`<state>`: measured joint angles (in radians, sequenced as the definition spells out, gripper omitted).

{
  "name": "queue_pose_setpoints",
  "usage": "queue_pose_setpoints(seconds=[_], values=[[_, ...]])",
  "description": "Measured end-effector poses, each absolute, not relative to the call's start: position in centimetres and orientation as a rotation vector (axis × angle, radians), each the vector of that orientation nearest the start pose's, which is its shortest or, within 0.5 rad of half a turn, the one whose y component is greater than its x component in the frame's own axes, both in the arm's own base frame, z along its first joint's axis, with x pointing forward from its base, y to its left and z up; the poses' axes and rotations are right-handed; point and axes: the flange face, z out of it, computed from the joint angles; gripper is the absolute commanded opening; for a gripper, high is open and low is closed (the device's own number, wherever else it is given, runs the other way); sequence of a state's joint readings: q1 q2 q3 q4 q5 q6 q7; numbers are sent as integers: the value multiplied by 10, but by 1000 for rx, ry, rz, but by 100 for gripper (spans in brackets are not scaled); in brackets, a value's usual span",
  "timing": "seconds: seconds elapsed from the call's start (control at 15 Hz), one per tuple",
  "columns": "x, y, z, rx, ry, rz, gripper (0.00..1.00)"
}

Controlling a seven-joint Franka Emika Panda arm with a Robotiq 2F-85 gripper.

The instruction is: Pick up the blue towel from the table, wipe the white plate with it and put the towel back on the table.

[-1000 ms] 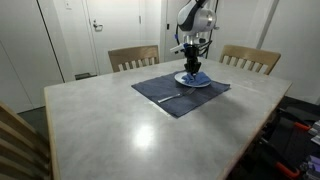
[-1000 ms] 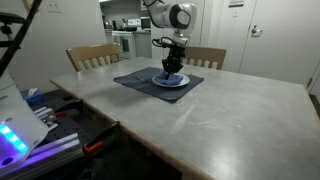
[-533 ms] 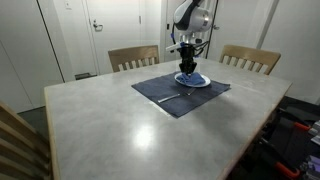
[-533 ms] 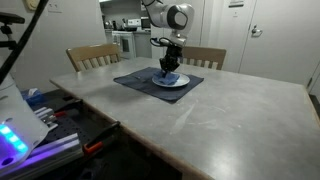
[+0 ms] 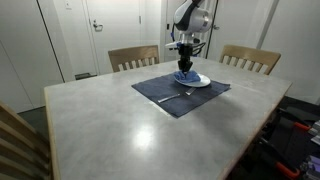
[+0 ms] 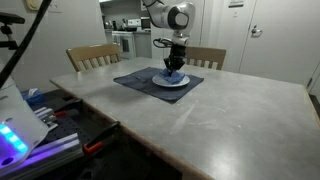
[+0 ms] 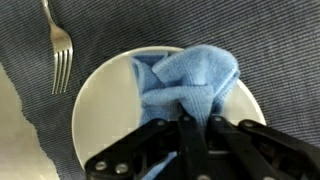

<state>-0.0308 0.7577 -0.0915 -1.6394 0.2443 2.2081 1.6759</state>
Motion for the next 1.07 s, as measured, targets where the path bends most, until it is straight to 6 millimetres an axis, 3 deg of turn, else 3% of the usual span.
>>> queue_pose_setpoints(seconds=[0.27,0.53,0.73,1.07], values=[[667,-70,165,-1774,2601,276,3],[678,-52,182,-1821,2526,173,3],[687,-19,196,-1895,2441,102,3],[698,58,214,-2097,2267,12,3]])
